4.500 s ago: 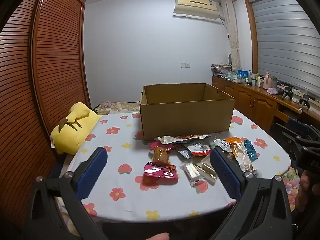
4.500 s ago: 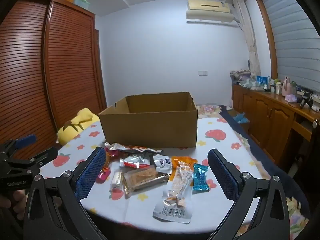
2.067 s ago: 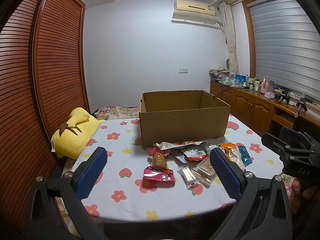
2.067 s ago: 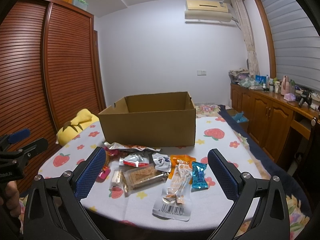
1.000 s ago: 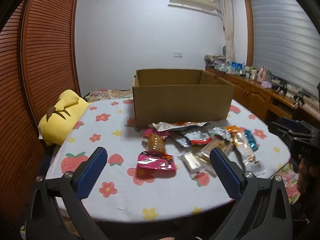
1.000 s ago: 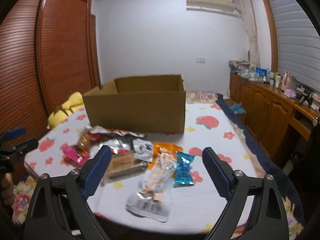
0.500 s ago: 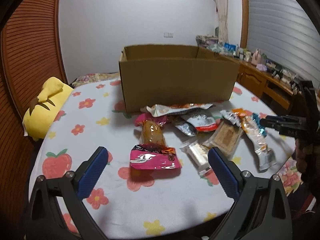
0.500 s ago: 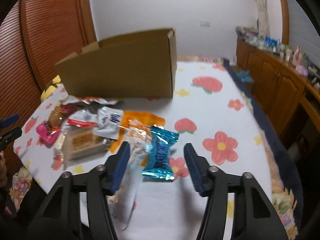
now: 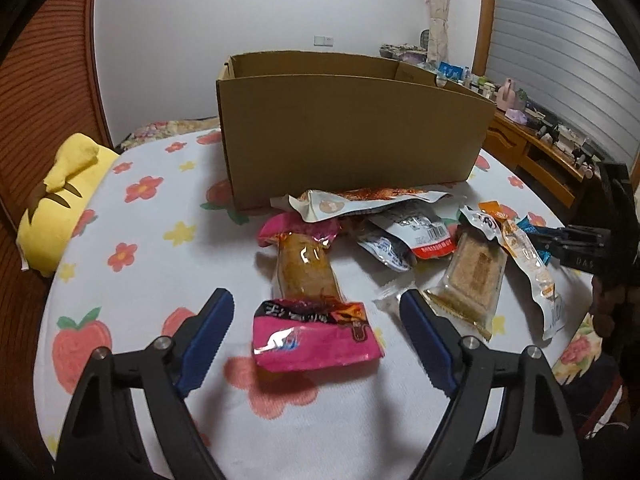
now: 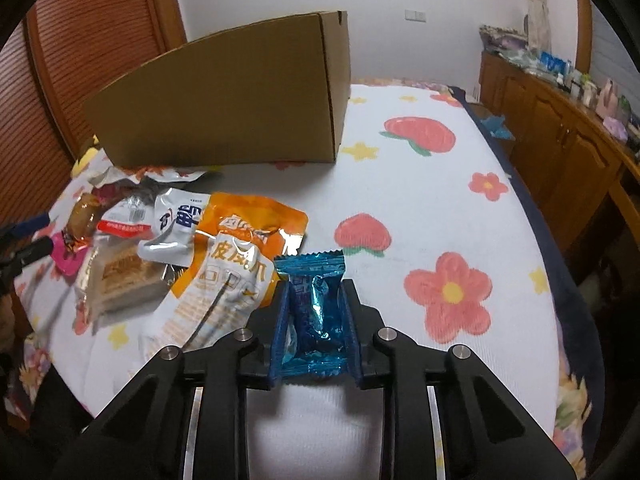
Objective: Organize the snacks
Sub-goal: 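Grasp the pink-wrapped pastry with the left tool while the right tool grasps the blue candy, then carry both snacks over the box and open both tools to drop them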
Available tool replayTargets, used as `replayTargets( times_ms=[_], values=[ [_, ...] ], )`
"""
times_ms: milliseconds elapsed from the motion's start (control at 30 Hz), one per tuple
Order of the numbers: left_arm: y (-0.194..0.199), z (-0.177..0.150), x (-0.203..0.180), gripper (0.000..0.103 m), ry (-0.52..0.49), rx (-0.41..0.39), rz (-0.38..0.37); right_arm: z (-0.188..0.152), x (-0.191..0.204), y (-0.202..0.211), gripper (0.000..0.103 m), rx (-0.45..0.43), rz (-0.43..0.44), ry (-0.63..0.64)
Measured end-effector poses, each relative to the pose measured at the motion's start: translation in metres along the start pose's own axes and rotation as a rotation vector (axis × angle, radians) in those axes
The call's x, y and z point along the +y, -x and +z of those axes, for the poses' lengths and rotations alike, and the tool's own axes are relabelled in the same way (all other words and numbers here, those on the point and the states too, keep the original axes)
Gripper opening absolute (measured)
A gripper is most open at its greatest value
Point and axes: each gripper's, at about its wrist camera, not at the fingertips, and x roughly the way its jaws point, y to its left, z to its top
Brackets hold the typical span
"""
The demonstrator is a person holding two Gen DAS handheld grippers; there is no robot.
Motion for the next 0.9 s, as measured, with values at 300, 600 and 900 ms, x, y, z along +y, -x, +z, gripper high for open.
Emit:
replayTargets(
  times_ms=[300,600,900],
  values=[
    [-0.024,0.020,0.000,0.069,-0.015,0.062,0.008,-0.007,0.008,-0.001,0.023,-0.055,-0.053,0.044],
    [-0.052,0.031,0.007,0.053,0.011,0.149,0.008,-0.008,0.008,-0.001,0.023,-0.063,-0.058,0.051],
    [-0.057,0.021,0.009,0.043,-0.002,0.188,0.013,-0.008,0.009,-0.002,0.023,-0.067,-0.065,0.054]
  ],
)
